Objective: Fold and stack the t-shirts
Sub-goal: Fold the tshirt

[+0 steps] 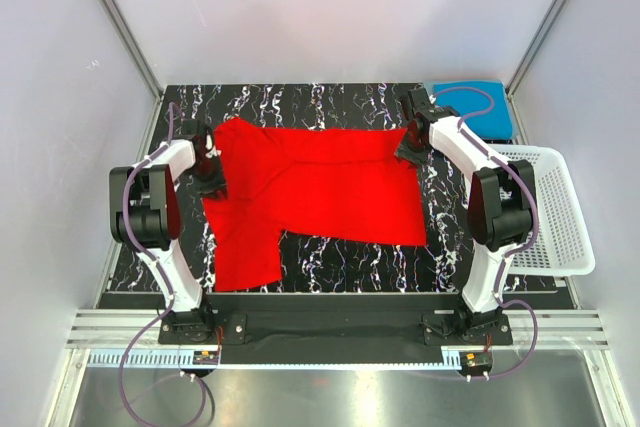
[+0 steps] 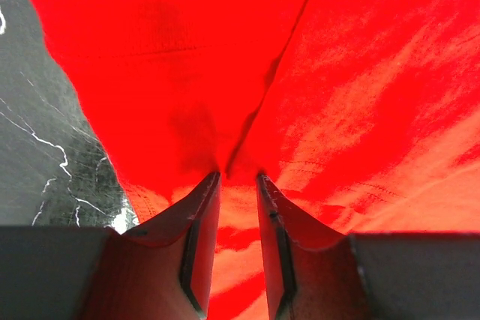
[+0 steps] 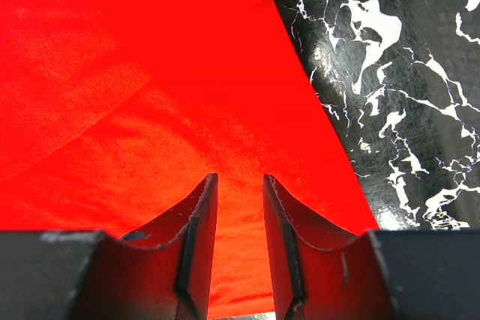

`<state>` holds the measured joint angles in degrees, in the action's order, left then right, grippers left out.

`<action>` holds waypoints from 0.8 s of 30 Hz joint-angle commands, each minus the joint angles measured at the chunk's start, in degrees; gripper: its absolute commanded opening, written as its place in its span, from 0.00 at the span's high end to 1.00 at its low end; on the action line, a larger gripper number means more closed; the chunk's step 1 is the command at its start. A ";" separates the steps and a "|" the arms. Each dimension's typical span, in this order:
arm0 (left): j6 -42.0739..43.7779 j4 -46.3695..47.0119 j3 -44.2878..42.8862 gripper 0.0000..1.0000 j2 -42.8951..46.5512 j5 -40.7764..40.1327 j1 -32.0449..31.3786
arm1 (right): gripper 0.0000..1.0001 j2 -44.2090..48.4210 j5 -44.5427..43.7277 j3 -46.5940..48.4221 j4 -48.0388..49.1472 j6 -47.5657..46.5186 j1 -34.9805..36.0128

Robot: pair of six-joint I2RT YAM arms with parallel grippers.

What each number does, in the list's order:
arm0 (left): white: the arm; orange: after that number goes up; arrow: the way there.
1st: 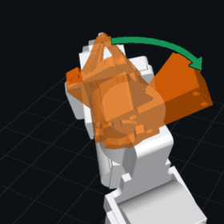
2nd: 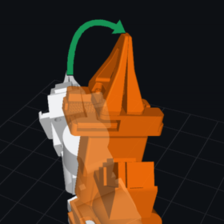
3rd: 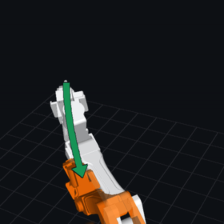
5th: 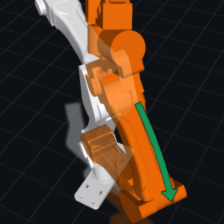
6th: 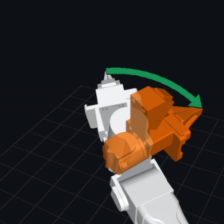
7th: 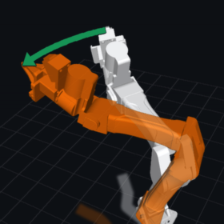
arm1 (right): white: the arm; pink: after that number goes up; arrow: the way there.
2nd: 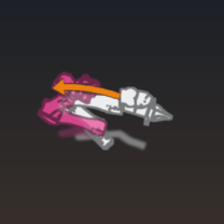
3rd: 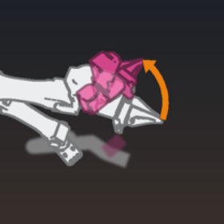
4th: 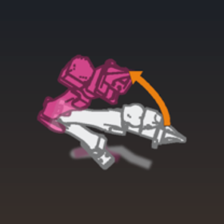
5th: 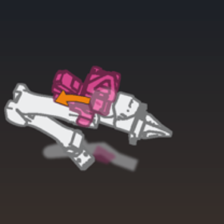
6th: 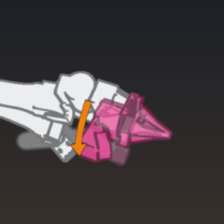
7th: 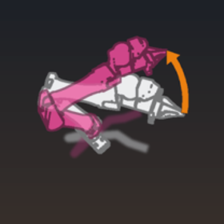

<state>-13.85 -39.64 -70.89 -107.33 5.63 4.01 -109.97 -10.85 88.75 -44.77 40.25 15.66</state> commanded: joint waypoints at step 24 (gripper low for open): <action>-0.04 1.23 -4.87 0.71 0.11 1.49 0.56 | 0.62 -0.24 -0.22 2.57 0.65 0.97 0.07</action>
<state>-13.78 -39.33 -73.17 -107.79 6.85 4.21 -110.24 -10.94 90.61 -44.82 40.38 15.66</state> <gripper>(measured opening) 0.292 0.375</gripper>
